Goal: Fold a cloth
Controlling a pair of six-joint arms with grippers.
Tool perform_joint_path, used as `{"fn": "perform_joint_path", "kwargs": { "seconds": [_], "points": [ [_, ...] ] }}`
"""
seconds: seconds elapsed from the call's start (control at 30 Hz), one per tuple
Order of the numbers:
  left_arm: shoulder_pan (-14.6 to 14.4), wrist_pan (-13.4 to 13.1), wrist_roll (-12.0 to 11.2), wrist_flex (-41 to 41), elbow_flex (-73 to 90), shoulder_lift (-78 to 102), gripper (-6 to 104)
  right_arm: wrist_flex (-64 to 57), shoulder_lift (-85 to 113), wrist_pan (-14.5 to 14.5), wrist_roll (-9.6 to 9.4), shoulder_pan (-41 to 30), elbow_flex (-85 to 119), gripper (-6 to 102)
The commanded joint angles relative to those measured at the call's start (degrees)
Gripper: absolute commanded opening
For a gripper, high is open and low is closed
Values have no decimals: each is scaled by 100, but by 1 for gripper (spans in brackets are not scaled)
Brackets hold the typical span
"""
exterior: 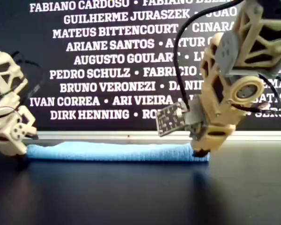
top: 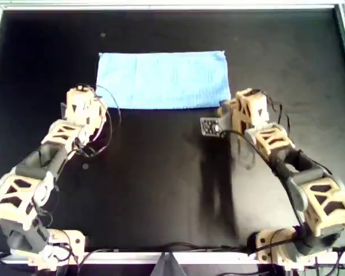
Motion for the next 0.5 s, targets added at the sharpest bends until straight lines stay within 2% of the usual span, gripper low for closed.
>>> {"fn": "perform_joint_path", "kwargs": {
  "seconds": [0.0,0.07,0.13,0.47],
  "points": [
    [-70,-18,9,-44,-281,-35,93,290,-9,255,70,-26,-633,76],
    [-53,-18,9,-44,-316,-35,92,765,-141,554,88,9,-958,76],
    [-44,-18,9,-44,-316,-44,92,1187,-396,650,88,35,-1397,76],
    [-35,-18,9,-44,-325,-53,92,1854,-1151,668,88,53,-2681,76]
  ]
}}
